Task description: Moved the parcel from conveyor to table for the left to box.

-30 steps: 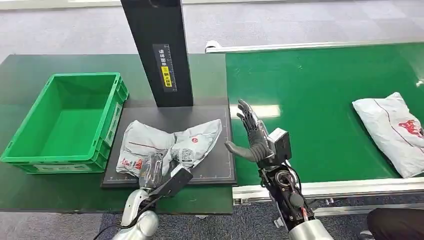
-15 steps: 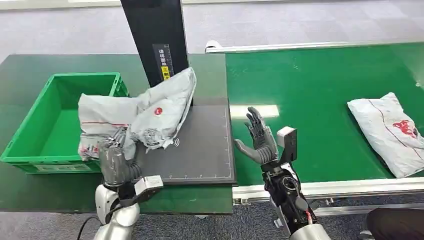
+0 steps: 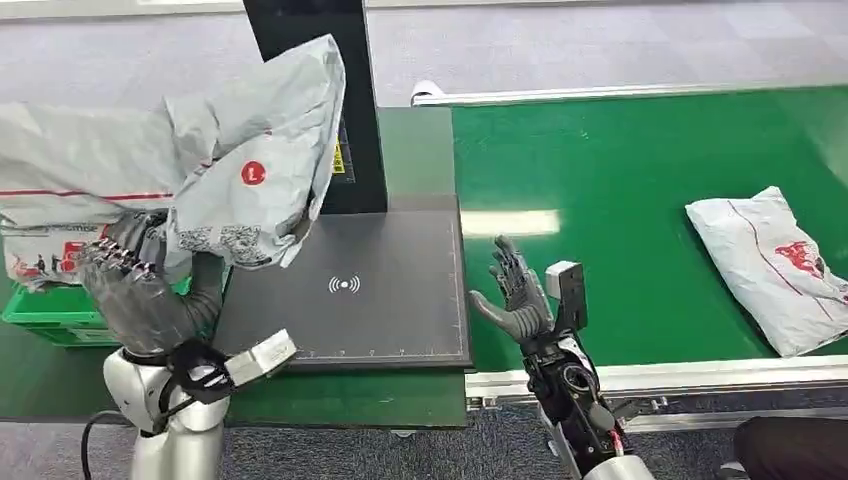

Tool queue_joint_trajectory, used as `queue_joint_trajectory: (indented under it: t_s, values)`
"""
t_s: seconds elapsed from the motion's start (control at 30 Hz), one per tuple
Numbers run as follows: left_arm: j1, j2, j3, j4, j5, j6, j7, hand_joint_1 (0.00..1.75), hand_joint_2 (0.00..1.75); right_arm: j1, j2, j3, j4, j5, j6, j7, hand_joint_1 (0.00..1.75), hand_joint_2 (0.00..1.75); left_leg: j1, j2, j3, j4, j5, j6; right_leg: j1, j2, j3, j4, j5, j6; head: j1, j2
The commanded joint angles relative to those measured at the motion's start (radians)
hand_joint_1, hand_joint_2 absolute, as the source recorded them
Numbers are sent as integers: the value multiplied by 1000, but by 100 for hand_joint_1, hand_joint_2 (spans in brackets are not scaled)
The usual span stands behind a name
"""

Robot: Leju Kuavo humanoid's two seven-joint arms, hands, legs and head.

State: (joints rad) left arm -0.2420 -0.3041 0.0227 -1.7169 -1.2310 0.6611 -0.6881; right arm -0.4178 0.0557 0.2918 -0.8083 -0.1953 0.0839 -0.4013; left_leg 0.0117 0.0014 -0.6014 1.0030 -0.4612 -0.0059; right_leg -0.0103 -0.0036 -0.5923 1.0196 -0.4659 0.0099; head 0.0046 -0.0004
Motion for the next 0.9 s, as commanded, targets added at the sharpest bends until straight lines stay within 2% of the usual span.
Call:
queue_joint_trajectory:
  t_s: [0.03,0.07,0.23,0.27,0.33,0.43,0.6,0.63,0.67,0.7,0.77,0.9]
  values:
    - [-351,251,106,860,-340,37,690,175,175,-26,-6,68,92,53,-12,23,0,175,-1,-3,5,-4,2,-1,-1,-3,5,-2,1,-1,0,0]
    - [-404,275,92,1003,-318,37,752,175,175,-35,-2,76,93,66,-7,21,0,175,-1,-5,8,-7,4,-1,-1,-4,6,-3,2,-2,0,0]
    - [-410,286,91,1011,-305,37,744,175,175,-38,1,76,92,67,-8,22,0,175,1,1,4,-2,3,-3,1,1,2,0,2,-3,-1,0]
    - [-427,293,73,1092,-340,37,834,175,175,-38,1,76,91,74,3,23,0,175,1,1,4,-2,3,-2,2,1,3,-1,2,-3,0,0]
    - [-456,315,66,1182,-303,37,875,175,175,-48,8,72,98,81,14,26,0,175,1,1,4,-1,2,-2,1,1,2,1,2,-3,0,0]
    - [-482,321,67,1262,-294,24,901,175,175,-56,11,66,103,88,23,26,0,175,1,2,2,-1,2,-2,1,2,1,1,2,-3,0,0]
    - [-495,314,56,1278,-295,20,934,175,175,-59,15,57,101,103,30,27,0,175,1,2,1,-1,2,-3,1,1,0,0,2,-3,0,0]
    - [-495,311,61,1276,-286,21,937,164,175,-59,17,56,99,106,30,28,0,175,1,1,1,-1,2,-3,1,1,0,1,2,-3,0,0]
    - [-493,311,62,1271,-280,25,934,99,175,-58,18,54,96,109,29,28,0,175,1,2,2,-2,3,-3,1,2,1,0,3,-3,0,0]
    - [-485,305,76,1243,-251,37,920,0,175,-55,16,58,88,123,23,20,0,175,1,2,2,-1,3,-2,1,2,0,0,2,-3,0,0]
    - [-450,301,83,1145,-235,37,898,0,175,-49,18,45,75,123,18,9,0,175,1,2,2,-2,3,-2,1,2,1,0,3,-3,0,0]
    - [-450,301,83,1145,-235,37,898,0,175,-49,18,45,75,123,18,9,0,175,1,2,5,-4,3,-2,2,3,3,-3,4,-3,0,0]
